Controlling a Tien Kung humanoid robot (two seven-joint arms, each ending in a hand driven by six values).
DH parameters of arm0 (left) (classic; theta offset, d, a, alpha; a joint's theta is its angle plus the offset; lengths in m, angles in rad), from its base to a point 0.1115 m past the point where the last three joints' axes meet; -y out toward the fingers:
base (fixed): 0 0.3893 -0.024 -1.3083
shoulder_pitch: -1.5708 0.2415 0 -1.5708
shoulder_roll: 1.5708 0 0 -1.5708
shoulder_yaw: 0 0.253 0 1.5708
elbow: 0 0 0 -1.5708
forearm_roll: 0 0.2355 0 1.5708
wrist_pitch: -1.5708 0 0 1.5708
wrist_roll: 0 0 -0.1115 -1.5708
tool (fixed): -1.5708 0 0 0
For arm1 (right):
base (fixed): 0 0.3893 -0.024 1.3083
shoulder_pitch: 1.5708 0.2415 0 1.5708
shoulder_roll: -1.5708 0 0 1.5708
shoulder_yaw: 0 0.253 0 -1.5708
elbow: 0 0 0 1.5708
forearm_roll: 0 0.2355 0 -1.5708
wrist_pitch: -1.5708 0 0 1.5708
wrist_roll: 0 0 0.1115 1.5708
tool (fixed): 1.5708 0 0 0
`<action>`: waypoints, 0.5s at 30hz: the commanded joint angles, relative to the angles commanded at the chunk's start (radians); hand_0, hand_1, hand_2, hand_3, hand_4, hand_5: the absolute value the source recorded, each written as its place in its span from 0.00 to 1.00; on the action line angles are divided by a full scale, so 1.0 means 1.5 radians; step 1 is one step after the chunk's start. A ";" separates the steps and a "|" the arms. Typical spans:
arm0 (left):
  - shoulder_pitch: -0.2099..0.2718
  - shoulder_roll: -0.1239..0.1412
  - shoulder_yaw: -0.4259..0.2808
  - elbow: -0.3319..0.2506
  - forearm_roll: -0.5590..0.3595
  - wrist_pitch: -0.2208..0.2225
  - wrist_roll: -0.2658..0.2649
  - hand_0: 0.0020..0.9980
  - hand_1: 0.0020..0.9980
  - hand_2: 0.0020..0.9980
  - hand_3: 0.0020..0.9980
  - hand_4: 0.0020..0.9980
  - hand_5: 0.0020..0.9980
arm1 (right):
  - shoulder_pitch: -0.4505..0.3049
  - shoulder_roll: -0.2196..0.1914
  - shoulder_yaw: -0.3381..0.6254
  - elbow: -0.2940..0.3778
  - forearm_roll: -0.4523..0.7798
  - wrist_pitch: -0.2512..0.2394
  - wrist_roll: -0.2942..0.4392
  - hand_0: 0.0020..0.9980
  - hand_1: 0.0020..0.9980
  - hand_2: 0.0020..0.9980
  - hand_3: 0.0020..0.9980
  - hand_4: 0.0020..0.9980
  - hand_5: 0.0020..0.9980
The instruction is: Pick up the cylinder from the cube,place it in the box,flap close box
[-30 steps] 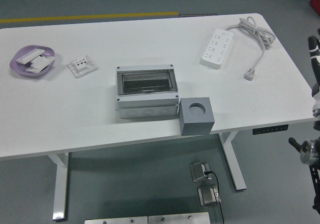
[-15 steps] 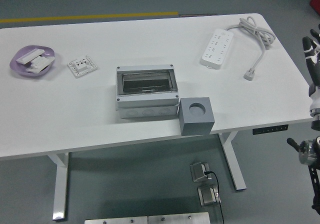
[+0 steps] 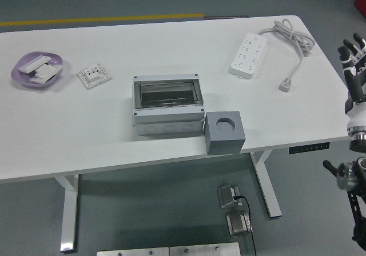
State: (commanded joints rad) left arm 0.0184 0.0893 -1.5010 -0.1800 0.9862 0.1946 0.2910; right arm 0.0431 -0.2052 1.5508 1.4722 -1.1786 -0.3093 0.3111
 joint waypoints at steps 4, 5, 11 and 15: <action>0.000 -0.001 0.000 0.000 -0.001 0.000 -0.001 0.69 0.72 0.69 0.79 0.62 0.78 | 0.000 0.001 0.000 0.000 -0.001 0.002 -0.003 0.89 0.78 0.82 0.87 1.00 0.72; -0.001 -0.001 -0.001 0.000 -0.001 0.000 -0.001 0.69 0.72 0.69 0.79 0.62 0.78 | 0.000 0.001 0.000 0.000 -0.002 0.002 -0.004 0.89 0.78 0.82 0.87 1.00 0.72; -0.002 -0.002 -0.001 0.000 -0.001 -0.001 -0.003 0.69 0.72 0.70 0.79 0.62 0.78 | -0.001 0.001 0.003 0.001 -0.005 0.003 -0.009 0.89 0.77 0.82 0.87 1.00 0.73; -0.002 -0.002 0.001 0.000 -0.002 -0.001 -0.003 0.69 0.72 0.70 0.79 0.62 0.78 | -0.002 0.000 0.005 0.002 -0.008 0.003 -0.012 0.89 0.77 0.82 0.87 1.00 0.73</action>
State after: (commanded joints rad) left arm 0.0159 0.0864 -1.4998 -0.1800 0.9825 0.1937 0.2873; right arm 0.0400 -0.2048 1.5589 1.4746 -1.1904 -0.3045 0.2936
